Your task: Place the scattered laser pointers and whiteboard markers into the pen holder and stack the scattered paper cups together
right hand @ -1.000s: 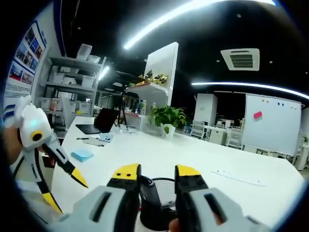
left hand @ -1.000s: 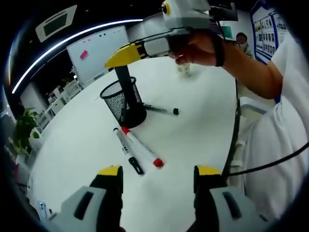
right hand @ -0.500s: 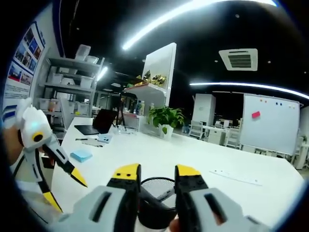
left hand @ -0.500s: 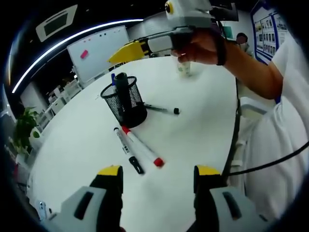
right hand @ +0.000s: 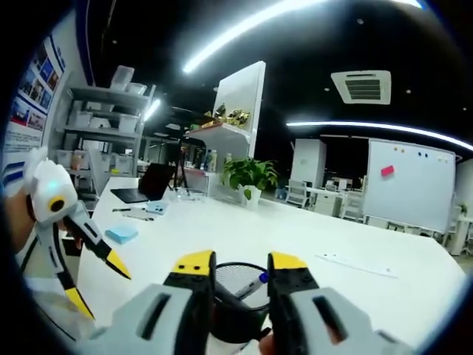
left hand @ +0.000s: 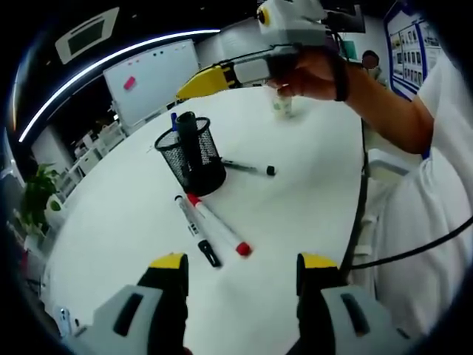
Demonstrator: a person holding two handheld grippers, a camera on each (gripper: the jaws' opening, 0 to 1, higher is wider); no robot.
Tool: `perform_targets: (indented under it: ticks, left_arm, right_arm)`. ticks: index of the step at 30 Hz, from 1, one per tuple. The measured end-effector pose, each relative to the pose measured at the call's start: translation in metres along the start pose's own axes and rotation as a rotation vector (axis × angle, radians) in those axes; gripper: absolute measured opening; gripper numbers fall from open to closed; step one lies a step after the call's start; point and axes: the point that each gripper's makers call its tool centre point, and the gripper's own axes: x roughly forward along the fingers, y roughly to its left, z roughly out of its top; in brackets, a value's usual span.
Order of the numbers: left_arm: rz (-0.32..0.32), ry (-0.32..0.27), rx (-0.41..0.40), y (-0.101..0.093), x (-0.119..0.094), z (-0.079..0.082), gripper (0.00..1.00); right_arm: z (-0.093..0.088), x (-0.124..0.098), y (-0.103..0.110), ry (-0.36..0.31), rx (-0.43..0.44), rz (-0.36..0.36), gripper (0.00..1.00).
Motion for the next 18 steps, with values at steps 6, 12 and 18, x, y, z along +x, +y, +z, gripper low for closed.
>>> perform_targets:
  ticks: [6, 12, 18]
  left_arm:
    - [-0.002, 0.004, 0.0, -0.001, 0.0, -0.001, 0.6]
    - [0.0, 0.001, -0.001, 0.0, 0.0, -0.001, 0.6]
    - [-0.002, 0.003, 0.0, -0.001, 0.001, -0.002, 0.6]
  right_arm:
    - [-0.003, -0.004, -0.003, 0.008, 0.005, -0.009, 0.28]
    - [-0.008, -0.008, -0.001, 0.018, 0.005, -0.007, 0.28]
    - [-0.015, -0.011, -0.002, 0.037, 0.01, -0.01, 0.28]
